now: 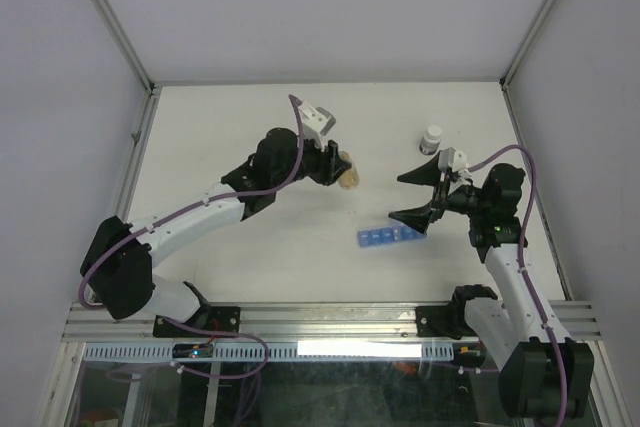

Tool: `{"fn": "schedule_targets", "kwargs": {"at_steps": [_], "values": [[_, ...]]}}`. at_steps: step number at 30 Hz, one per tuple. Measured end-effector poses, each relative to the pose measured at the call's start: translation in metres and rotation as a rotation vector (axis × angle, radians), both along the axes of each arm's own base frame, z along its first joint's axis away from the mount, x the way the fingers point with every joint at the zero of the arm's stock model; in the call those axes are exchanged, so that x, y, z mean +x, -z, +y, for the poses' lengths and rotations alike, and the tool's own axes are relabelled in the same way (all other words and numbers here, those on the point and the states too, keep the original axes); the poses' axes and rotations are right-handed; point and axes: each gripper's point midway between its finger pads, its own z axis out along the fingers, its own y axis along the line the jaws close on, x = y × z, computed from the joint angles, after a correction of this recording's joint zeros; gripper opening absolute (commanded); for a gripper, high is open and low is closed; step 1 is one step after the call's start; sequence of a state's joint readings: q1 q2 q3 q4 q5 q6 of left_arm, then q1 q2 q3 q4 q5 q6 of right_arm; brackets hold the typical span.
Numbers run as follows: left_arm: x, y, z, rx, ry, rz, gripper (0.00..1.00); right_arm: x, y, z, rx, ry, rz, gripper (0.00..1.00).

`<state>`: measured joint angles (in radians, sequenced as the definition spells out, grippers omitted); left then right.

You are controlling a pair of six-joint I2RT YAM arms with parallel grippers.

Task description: Sort the pills into containers

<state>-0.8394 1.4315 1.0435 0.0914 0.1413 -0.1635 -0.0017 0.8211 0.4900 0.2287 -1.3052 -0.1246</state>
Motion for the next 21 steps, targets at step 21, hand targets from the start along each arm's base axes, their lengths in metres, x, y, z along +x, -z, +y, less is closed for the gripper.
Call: {"fn": "schedule_targets", "kwargs": {"at_steps": [21], "values": [[0.187,0.130,0.305,0.209,-1.146,0.201,0.00,0.001,0.003,-0.002,-0.007,0.014,0.013,0.99]]}}
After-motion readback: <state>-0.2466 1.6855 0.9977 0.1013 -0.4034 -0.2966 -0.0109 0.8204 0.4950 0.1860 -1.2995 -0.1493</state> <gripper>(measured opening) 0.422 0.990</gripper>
